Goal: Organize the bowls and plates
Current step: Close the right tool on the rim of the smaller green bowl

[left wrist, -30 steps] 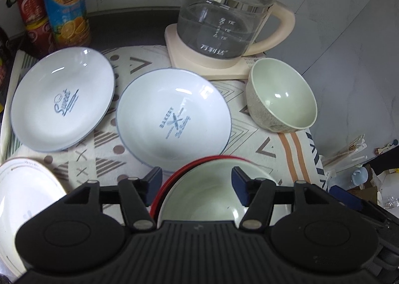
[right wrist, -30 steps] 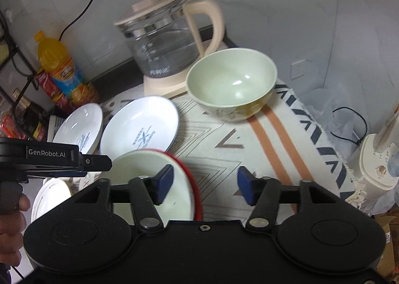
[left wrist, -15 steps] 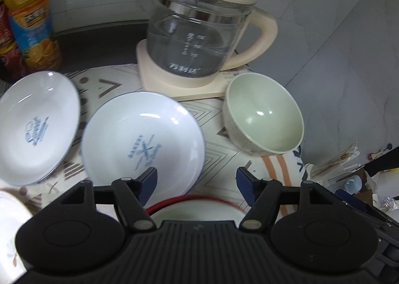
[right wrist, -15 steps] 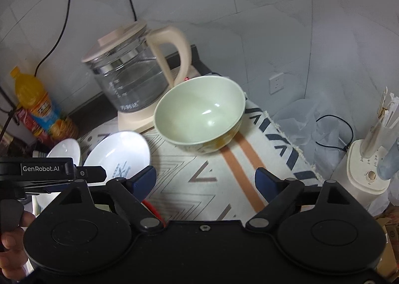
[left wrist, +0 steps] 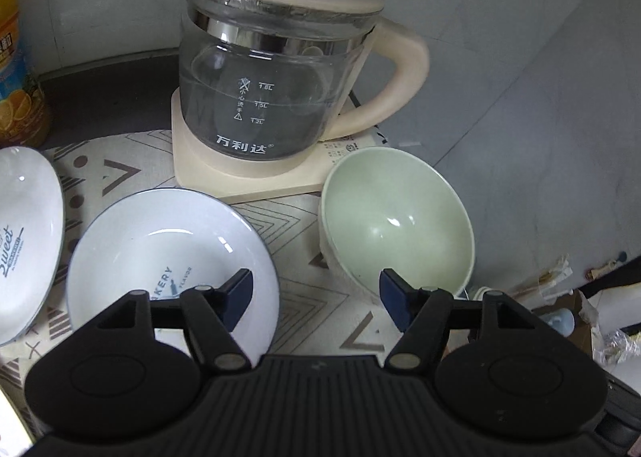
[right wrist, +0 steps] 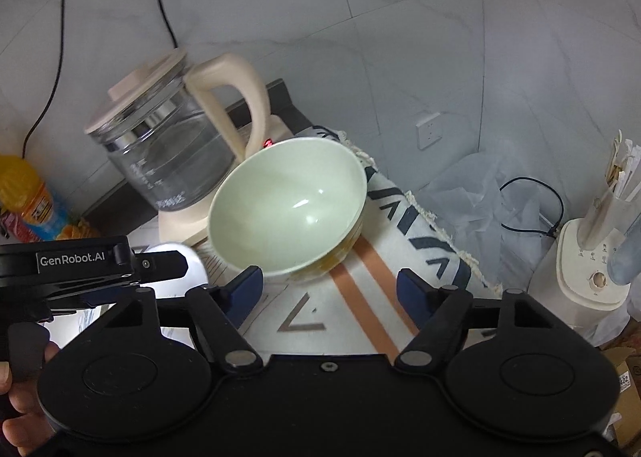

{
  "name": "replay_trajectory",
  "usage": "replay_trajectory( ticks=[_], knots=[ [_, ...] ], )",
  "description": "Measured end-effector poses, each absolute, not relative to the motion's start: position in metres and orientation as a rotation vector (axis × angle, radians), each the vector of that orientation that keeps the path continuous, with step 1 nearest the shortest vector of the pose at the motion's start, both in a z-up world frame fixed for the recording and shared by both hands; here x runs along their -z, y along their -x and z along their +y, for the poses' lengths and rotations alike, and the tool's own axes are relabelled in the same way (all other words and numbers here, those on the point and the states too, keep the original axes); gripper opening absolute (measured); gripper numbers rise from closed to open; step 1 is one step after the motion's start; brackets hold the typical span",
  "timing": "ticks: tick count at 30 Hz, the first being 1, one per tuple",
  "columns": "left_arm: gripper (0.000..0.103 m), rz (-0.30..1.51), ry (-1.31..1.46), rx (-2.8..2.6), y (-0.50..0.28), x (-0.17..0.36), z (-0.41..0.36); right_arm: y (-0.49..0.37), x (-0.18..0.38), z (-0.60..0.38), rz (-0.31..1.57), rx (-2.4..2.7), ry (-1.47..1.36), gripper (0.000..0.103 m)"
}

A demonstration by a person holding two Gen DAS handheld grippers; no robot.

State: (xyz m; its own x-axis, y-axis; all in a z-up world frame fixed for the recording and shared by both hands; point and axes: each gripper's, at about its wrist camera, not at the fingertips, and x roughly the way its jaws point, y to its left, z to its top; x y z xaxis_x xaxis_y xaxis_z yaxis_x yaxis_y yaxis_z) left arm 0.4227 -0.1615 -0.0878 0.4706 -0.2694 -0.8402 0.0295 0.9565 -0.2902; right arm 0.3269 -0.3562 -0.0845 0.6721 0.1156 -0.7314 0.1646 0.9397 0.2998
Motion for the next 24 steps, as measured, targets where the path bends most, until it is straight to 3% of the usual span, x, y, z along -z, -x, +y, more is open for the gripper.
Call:
replay_trajectory(
  ticks=[11, 16, 21, 24],
  knots=[
    [0.065, 1.064, 0.291, 0.180, -0.447, 0.104, -0.174, -0.354, 0.097, -0.364, 0.846, 0.050, -0.378, 0.070],
    [0.061, 1.065, 0.308, 0.173, -0.455, 0.115, -0.181, -0.367, 0.107, -0.366, 0.871, 0.054, -0.399, 0.061],
    [0.042, 1.081, 0.323, 0.175, -0.462, 0.126, -0.187, -0.378, 0.119, -0.370, 0.904, 0.071, -0.422, 0.053],
    [0.024, 1.095, 0.325, 0.150, -0.465, 0.131, -0.189, -0.384, 0.127, -0.374, 0.929, 0.088, -0.450, 0.043]
  ],
)
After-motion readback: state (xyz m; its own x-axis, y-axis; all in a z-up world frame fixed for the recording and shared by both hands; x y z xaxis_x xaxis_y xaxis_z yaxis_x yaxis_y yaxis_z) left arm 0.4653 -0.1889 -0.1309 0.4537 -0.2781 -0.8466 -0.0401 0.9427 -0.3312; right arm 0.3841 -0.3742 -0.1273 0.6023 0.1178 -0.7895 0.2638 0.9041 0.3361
